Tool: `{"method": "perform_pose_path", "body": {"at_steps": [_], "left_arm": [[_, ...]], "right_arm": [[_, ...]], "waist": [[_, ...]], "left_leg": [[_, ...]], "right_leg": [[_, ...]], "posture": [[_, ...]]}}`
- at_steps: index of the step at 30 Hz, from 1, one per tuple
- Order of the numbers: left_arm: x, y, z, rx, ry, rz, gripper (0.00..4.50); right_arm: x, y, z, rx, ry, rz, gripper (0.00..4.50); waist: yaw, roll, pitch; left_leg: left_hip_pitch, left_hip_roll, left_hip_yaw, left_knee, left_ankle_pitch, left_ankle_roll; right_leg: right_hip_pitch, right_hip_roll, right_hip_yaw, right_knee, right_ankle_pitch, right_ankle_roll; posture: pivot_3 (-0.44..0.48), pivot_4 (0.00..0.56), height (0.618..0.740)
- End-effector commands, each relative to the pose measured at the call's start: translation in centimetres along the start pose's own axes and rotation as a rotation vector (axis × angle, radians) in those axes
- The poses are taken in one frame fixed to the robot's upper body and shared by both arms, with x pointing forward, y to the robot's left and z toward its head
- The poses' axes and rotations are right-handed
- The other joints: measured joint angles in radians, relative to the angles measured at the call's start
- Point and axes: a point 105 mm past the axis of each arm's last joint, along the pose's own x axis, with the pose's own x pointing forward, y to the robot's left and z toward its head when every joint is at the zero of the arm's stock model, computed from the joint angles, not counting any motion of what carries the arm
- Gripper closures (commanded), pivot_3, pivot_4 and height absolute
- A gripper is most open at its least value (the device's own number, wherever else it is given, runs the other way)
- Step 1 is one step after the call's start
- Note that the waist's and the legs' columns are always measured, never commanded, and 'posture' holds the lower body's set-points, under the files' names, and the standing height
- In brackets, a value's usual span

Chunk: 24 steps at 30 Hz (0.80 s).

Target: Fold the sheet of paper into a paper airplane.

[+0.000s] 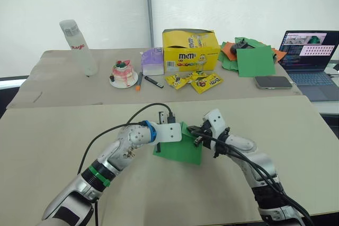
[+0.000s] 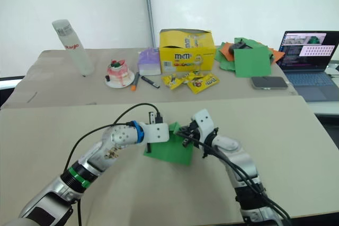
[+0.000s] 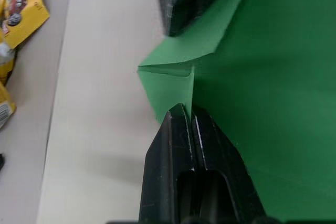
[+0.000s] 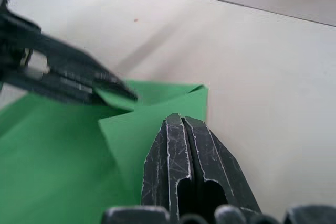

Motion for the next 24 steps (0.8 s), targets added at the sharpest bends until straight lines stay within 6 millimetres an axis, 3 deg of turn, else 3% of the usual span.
{"method": "perform_pose_path", "body": {"at_steps": [1,12,24], "left_arm": [[-0.2,0.0,0.6,0.033,-0.01,-0.001,4.47],[-0.1,-0.2,0.5,0.016,0.009,-0.007,4.47],[-0.4,0.3,1.1,-0.085,-0.027,0.027,4.47]], "right_arm": [[0.1,-0.6,2.4,-0.026,-0.086,-0.003,4.5],[2.6,0.2,2.3,-0.1,-0.065,0.109,4.5],[3.2,0.0,-0.3,-0.114,0.024,0.114,4.5]], "waist": [[-0.001,0.0,0.0],[-0.002,0.0,0.0],[-0.004,0.0,0.0]], "left_leg": [[0.0,0.0,0.0,0.0,0.0,0.0],[0.0,-0.001,0.0,0.0,0.0,0.0],[0.0,-0.001,0.0,0.0,0.0,0.0]], "right_leg": [[0.0,0.0,0.0,0.001,0.0,0.0],[-0.001,0.0,-0.001,0.008,0.0,0.0],[-0.001,0.0,-0.001,0.009,0.0,0.0]], "posture": [[0.0,0.15,0.74],[0.0,0.15,0.74],[0.0,0.15,0.74]]}}
